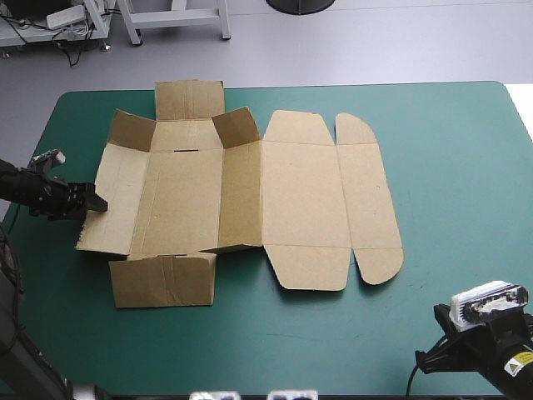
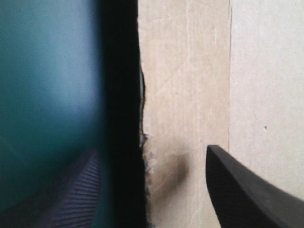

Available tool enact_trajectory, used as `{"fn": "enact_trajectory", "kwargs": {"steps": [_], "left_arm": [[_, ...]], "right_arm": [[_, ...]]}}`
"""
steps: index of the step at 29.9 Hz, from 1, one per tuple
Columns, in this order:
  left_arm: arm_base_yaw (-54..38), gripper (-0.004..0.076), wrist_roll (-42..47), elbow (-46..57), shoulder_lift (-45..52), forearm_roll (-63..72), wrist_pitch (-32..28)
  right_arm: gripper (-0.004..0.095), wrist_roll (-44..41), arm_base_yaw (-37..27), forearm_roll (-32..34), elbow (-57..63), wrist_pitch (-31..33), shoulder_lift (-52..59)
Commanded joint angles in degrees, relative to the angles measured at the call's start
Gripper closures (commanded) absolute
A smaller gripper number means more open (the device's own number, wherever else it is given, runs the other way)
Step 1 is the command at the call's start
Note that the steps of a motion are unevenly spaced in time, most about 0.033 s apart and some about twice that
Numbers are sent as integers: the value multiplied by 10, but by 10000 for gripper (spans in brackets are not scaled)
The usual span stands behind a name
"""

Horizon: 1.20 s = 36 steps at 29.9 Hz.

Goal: Fold the box

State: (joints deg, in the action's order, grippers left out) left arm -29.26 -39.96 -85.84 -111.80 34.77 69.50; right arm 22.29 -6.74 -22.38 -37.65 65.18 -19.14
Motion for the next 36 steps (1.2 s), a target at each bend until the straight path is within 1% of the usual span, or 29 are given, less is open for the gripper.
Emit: {"fn": "enact_trajectory", "kwargs": {"steps": [1, 5, 11, 14, 20, 21, 25, 33, 36], "left_arm": [[2, 270, 14, -11, 26, 37, 48], [14, 270, 34, -1, 26, 16, 49], [52, 273, 23, 29, 18, 6, 49], [70, 316, 22, 29, 15, 15, 49], [93, 524, 38, 29, 15, 31, 49], [96, 577, 40, 29, 15, 30, 49], [95, 736, 41, 29, 14, 30, 49], [99, 734, 0, 28, 24, 52, 48], [102, 734, -10, 7, 38, 60, 48]], "right_arm": [[926, 5, 1, -15, -18, -40, -12], [925, 5, 1, -16, -18, -46, -12], [926, 5, 1, -16, -18, -49, -12], [926, 5, 1, -16, -18, -49, -12], [926, 5, 1, -16, -18, -49, -12], [926, 5, 1, -16, -18, -49, -12], [925, 5, 1, -16, -18, -49, -12], [926, 5, 1, -17, -18, -49, -12], [925, 5, 1, -19, -18, -50, -12]]}}
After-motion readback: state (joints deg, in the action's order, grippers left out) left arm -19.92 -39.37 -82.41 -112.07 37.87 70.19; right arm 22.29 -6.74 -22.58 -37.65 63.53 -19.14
